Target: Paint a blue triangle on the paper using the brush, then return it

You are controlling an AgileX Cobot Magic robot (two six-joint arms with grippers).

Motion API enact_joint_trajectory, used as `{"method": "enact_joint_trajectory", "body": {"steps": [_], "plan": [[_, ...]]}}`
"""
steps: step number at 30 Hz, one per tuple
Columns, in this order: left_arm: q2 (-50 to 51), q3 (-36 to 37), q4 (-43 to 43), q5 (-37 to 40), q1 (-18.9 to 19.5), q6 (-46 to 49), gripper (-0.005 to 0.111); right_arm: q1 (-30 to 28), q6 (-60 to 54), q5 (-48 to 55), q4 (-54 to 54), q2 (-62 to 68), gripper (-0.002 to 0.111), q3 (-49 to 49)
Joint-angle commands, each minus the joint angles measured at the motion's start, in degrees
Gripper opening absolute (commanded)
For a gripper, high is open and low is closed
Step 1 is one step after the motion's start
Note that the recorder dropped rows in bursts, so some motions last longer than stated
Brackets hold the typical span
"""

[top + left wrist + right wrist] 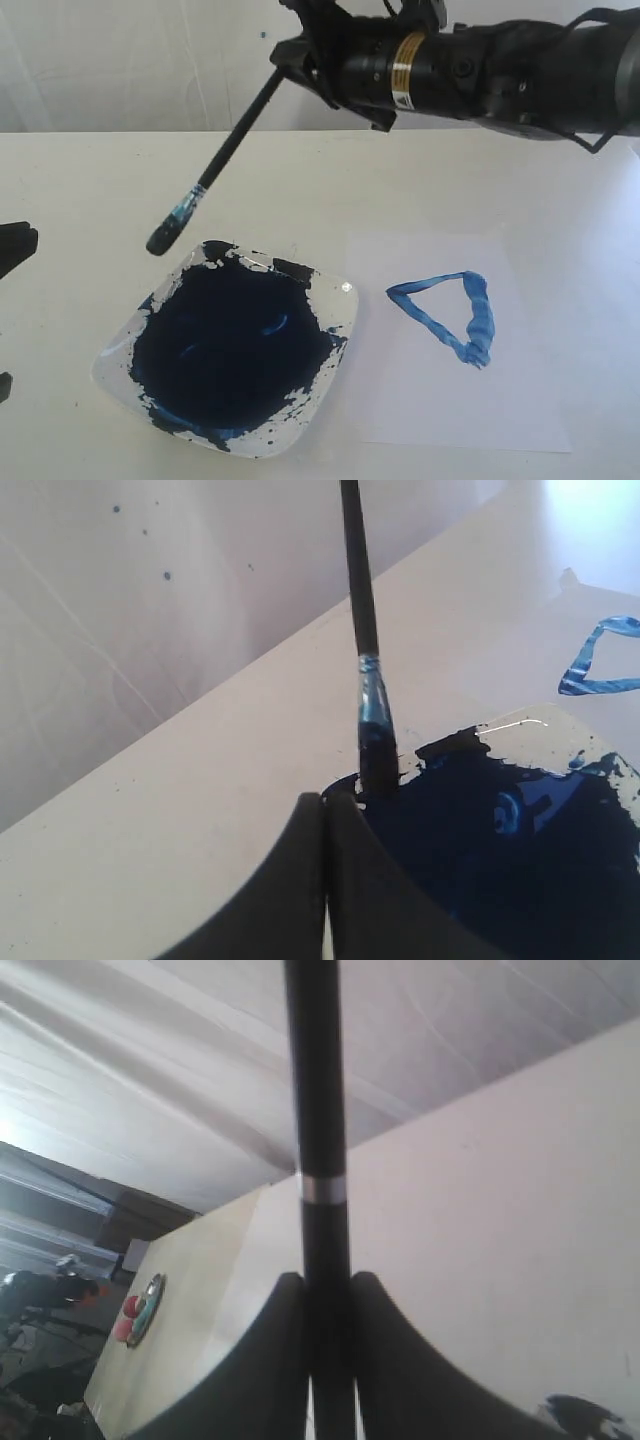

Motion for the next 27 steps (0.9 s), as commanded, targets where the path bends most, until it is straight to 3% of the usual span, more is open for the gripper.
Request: {"method": "enact_joint_trajectory", "body": {"steps": [1,27], "plan": [[-0.41,0.28,-0.5,-0.43,-0.35,-0.64,0.0,-3.55,6.81,-6.56,-4.96,3.84,0.0,0.11],[-0.41,0.28,-0.5,-1.49,-0.35,-2.09,0.0,-5.06,6.81,-15.04,-2.08,23.55,0.0,0.11]]}}
